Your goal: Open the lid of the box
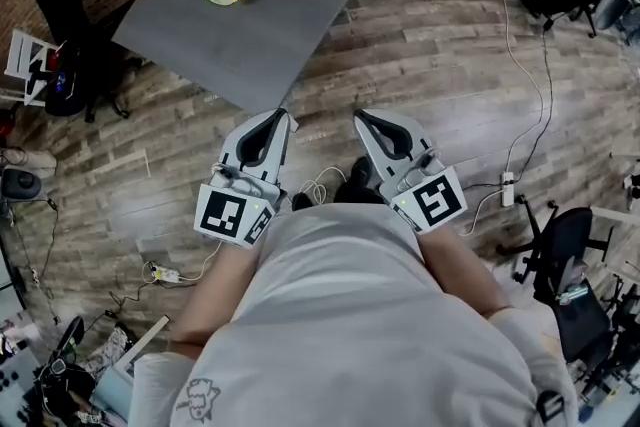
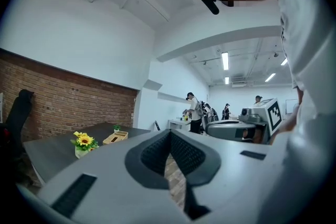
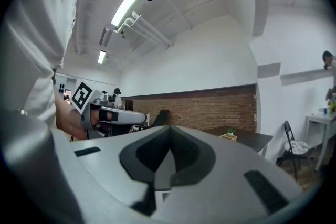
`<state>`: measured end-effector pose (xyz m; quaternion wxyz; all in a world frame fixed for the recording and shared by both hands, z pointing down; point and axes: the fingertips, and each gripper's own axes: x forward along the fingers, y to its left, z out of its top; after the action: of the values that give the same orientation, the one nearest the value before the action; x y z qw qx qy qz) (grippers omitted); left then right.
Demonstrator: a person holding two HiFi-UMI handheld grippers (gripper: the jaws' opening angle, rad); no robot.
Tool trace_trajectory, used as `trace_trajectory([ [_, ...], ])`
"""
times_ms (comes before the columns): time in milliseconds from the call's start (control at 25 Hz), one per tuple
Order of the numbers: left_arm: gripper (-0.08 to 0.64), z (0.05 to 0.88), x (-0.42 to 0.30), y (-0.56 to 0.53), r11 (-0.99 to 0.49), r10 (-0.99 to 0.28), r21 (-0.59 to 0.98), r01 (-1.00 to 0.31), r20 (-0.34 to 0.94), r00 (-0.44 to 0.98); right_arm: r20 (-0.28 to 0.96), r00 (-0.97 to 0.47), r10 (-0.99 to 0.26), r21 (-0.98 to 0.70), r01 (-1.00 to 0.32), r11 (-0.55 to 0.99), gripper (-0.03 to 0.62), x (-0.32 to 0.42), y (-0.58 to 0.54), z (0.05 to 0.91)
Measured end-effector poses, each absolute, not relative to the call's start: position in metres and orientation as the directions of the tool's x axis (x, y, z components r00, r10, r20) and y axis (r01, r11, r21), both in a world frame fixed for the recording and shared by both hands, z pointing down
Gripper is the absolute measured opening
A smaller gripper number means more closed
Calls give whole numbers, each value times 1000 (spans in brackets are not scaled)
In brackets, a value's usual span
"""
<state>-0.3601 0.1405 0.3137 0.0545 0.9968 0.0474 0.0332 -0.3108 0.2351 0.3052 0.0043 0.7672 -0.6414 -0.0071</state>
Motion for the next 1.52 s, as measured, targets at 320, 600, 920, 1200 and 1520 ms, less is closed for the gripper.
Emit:
trace_trajectory([
  [320,11,321,-285,175,-986,130,112,120,89,987,14,153,-988,2,-988,-153,36,-235,263,315],
  [600,11,317,-236,188,-990,121,88,112,100,988,13,162,-987,-23,-986,-163,127,-179,295,316],
  [920,11,315,-201,196,-986,154,85,146,98,983,5,235,-972,-22,-972,-235,172,-141,320,316],
  [1200,11,324,-169,186,-979,184,108,173,91,979,26,284,-959,-10,-959,-284,173,-109,322,320],
  [1520,11,335,-114,145,-974,190,143,176,94,977,41,285,-958,-10,-958,-286,173,-54,283,321],
])
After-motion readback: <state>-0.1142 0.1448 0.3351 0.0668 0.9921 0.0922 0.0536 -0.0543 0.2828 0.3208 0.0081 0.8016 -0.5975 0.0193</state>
